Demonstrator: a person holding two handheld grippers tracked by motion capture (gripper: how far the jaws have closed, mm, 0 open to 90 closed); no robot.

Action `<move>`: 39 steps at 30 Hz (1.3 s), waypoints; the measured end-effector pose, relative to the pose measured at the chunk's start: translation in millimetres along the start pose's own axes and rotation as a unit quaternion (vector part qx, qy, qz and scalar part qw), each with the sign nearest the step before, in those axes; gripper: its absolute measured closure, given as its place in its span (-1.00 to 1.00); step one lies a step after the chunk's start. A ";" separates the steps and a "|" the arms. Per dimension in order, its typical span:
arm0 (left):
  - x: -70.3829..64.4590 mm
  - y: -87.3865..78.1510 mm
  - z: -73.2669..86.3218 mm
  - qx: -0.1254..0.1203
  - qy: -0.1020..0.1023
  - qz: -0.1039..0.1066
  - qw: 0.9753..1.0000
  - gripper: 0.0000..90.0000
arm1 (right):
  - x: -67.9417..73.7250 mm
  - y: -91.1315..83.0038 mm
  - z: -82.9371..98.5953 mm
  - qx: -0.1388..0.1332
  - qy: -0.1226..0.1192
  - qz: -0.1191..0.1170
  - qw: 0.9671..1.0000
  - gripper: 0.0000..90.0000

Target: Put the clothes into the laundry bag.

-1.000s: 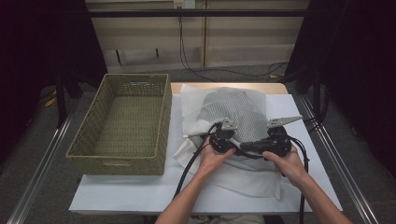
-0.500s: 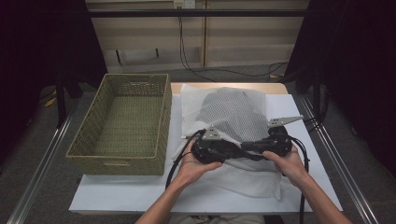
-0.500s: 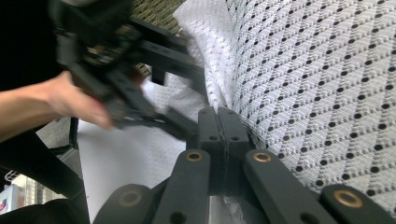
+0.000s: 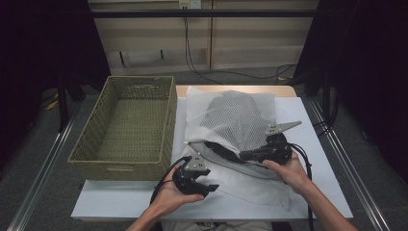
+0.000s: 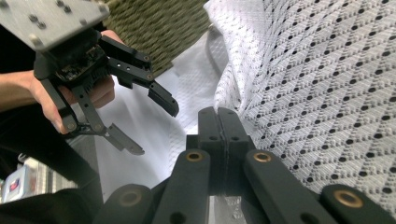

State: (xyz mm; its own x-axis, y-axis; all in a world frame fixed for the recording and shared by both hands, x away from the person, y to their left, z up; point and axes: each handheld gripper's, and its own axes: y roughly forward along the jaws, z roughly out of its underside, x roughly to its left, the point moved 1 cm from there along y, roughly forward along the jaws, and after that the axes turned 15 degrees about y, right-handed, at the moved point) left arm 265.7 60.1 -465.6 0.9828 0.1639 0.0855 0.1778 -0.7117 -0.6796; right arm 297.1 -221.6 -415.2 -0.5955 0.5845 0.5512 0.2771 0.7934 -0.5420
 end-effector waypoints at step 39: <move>-41.6 14.4 -1.7 0.030 0.020 0.078 0.996 1.00 | -22.5 19.8 24.6 0.087 -0.011 0.043 0.995 0.99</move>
State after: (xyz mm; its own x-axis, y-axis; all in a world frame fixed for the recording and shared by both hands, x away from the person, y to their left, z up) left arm 227.4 41.9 -477.7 0.9996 0.0265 0.0045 0.0214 -0.6844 -0.7288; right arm 297.4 -223.3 -454.0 -0.5914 0.6438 0.4856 0.1946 0.6983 -0.6888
